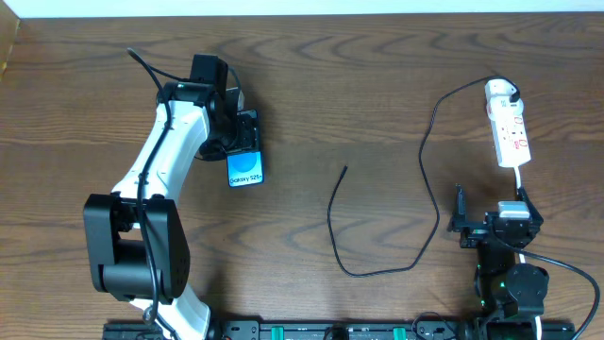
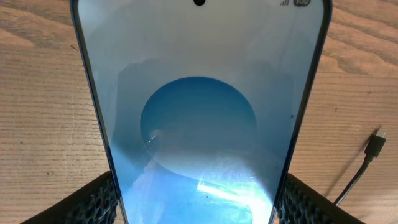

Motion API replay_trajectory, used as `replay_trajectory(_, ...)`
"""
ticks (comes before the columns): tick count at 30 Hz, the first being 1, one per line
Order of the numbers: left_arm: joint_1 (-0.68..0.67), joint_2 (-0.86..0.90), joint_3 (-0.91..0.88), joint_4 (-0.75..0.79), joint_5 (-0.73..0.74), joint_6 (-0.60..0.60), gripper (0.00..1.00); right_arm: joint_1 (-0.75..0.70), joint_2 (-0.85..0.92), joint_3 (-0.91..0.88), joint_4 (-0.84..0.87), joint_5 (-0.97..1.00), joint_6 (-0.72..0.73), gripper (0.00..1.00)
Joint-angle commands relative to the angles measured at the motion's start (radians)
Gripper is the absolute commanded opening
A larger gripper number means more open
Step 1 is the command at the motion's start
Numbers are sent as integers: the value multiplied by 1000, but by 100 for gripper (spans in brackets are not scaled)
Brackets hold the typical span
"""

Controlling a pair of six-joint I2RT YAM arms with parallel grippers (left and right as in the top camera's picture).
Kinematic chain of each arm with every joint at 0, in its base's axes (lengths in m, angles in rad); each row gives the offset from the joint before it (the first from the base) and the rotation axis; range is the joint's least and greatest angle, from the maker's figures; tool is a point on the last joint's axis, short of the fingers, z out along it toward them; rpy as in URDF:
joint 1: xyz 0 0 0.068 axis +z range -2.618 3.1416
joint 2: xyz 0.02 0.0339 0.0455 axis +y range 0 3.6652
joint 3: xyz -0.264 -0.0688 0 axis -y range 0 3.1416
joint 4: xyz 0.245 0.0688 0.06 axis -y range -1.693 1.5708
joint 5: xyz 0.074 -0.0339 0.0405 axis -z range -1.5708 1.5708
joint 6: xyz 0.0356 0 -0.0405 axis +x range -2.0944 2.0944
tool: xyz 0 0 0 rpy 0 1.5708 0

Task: Plug charger to phone and switch on socket
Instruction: 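Hold the blue phone still near the table with the left gripper, then swing the right gripper left toward the phone held by the left gripper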

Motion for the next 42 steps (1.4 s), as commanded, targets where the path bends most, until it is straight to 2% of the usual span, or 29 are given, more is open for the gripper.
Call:
replay_trajectory(1,2,-30,14,0,-7,10,7,-2,-5,-4,-1,-2,-13,99)
replay_trajectory(38,2,-30,14,0,-7,10,7,-2,-5,-3,3,-3,-13,99)
replay_trajectory(42,2,-30,14,0,-7,10,8,-2,-5,11,3,-3,21,99)
